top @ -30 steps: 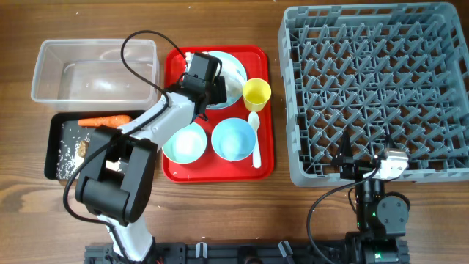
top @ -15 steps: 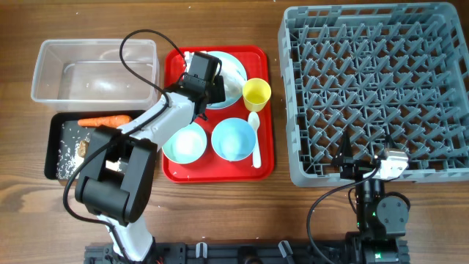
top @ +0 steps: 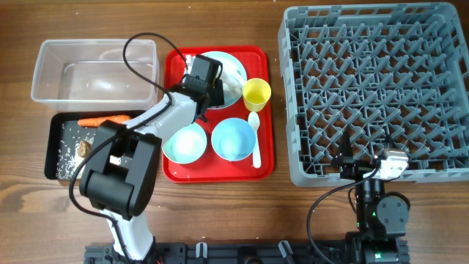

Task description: Sort waste into correct bins and load items into the dishwasher rack

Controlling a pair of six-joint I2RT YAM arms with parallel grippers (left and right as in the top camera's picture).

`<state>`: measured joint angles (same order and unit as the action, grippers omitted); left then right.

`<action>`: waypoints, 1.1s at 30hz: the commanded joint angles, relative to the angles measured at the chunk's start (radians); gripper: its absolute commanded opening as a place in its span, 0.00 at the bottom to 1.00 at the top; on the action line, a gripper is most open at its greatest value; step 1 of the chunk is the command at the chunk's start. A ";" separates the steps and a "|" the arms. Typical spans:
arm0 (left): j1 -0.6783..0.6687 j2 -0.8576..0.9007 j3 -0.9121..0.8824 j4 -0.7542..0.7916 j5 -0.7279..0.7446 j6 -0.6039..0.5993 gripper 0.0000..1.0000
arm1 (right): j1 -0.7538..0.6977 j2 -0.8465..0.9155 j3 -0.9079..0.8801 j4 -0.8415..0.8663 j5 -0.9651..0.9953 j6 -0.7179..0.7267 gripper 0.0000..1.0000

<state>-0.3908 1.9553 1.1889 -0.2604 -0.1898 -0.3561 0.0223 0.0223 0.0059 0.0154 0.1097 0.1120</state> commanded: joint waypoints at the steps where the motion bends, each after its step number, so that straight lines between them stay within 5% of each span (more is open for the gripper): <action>1: 0.001 0.021 0.004 -0.012 -0.002 0.008 0.73 | -0.004 0.001 -0.001 0.004 0.010 0.007 1.00; 6: 0.001 0.021 0.004 -0.016 -0.002 0.008 0.67 | -0.004 0.001 -0.001 0.004 0.010 0.008 1.00; 11: 0.001 0.021 0.005 -0.011 -0.002 0.008 0.45 | -0.004 0.001 -0.001 0.004 0.010 0.008 1.00; 29: 0.001 -0.079 0.005 -0.015 -0.002 0.008 0.29 | -0.004 0.001 -0.001 0.004 0.010 0.008 1.00; 32: 0.001 -0.079 0.005 -0.014 -0.002 0.008 0.31 | -0.004 0.001 -0.001 0.004 0.010 0.008 1.00; 33: 0.001 -0.079 0.005 -0.014 -0.002 0.008 0.41 | -0.004 0.001 -0.001 0.004 0.010 0.008 1.00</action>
<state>-0.3908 1.8977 1.1889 -0.2764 -0.1898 -0.3500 0.0223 0.0223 0.0059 0.0154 0.1097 0.1120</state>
